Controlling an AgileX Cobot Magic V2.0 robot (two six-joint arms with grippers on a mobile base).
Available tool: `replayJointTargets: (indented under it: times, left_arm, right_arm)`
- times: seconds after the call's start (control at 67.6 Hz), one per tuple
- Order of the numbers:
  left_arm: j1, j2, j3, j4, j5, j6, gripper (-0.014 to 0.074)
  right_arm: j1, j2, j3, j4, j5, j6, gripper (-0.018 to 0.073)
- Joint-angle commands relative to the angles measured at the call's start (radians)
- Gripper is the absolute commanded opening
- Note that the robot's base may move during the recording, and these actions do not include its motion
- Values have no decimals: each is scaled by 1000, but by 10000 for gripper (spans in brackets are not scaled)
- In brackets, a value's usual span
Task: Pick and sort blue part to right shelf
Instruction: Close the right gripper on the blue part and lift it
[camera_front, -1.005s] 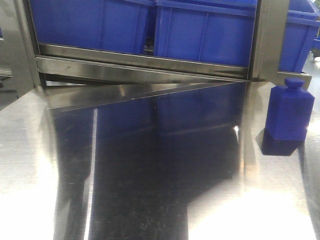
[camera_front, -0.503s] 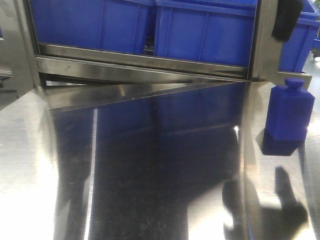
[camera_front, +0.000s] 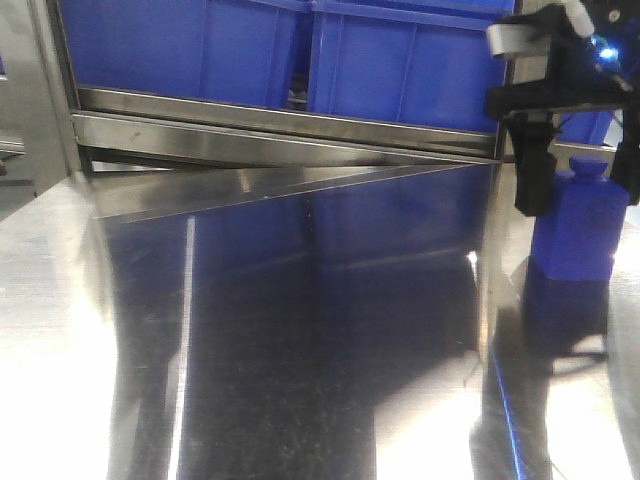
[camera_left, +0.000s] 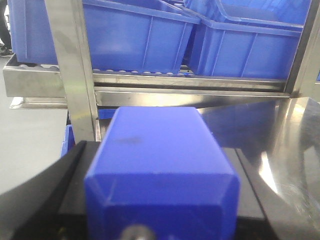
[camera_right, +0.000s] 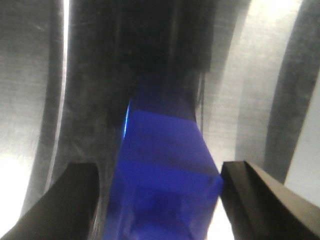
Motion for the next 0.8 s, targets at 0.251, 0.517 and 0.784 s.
replayJointTargets:
  times: [0.251, 0.517, 0.784]
  left_arm:
    - [-6, 8, -28, 5, -91, 3, 230]
    - [-6, 2, -28, 36, -68, 3, 230]
    - [-6, -124, -28, 71, -1, 3, 230]
  right_arm:
    - [-6, -19, 47, -14, -68, -1, 340]
    - [-6, -132, 47, -14, -118, -1, 261]
    - [-6, -352, 82, -38, -210, -1, 261]
